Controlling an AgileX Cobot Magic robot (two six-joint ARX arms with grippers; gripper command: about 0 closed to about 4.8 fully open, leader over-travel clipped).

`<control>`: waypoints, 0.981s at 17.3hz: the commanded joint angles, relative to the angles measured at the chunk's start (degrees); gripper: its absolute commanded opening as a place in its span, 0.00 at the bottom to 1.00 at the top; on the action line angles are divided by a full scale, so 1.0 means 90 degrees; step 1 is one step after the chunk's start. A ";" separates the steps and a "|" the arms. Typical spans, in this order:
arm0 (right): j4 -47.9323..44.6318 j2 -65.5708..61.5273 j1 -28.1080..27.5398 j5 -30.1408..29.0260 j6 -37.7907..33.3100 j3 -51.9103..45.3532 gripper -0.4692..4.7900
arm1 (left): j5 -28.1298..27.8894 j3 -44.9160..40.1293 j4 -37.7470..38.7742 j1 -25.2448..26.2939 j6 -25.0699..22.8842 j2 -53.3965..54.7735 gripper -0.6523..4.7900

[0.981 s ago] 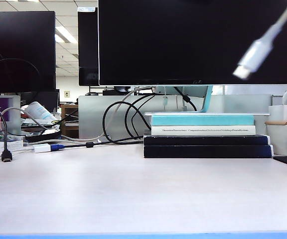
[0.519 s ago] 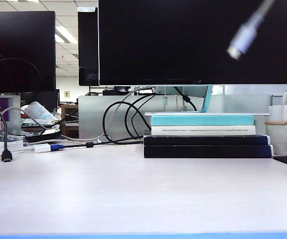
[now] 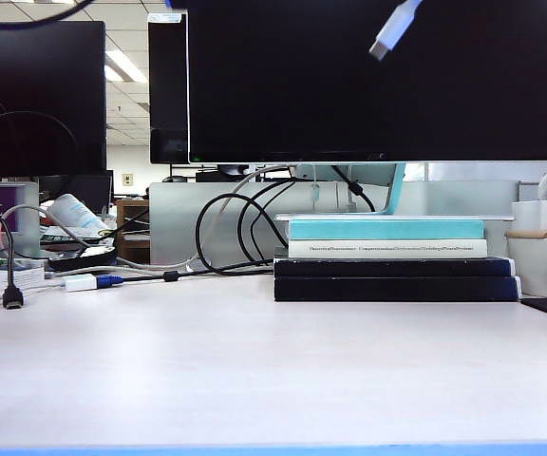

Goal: Unfold the white charging cable into a straight cable.

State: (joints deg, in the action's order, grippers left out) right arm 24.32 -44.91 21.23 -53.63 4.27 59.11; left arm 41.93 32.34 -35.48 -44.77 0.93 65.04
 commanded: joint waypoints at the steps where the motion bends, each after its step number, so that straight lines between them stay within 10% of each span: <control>1: -0.0019 0.0012 0.0012 -0.0034 -0.0078 0.0032 0.09 | -0.0078 0.0002 -0.0121 0.0000 -0.0049 -0.0005 1.00; 4: -0.0051 0.0012 0.0012 -0.0032 -0.0095 0.0032 0.09 | -0.0585 -0.0002 -0.0981 -0.0005 0.0153 0.0109 1.00; 9: -0.0296 0.0032 0.0012 -0.0002 -0.0143 0.0032 0.09 | -0.0231 -0.0010 -0.4527 -0.0112 0.2271 0.1613 1.00; 16: -0.0928 -0.0010 0.0017 0.0153 -0.0430 0.0027 0.09 | -0.0595 -0.0007 -0.4833 -0.0374 0.2424 0.1671 0.88; 17: -0.1042 -0.0007 0.0024 0.0083 -0.0607 0.0027 0.09 | -0.0641 -0.0007 -0.4833 -0.0374 0.2421 0.1676 0.73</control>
State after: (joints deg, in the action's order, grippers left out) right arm 16.95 -45.15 21.30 -52.27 0.45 59.09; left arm 36.42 32.21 -78.32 -48.05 22.74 80.09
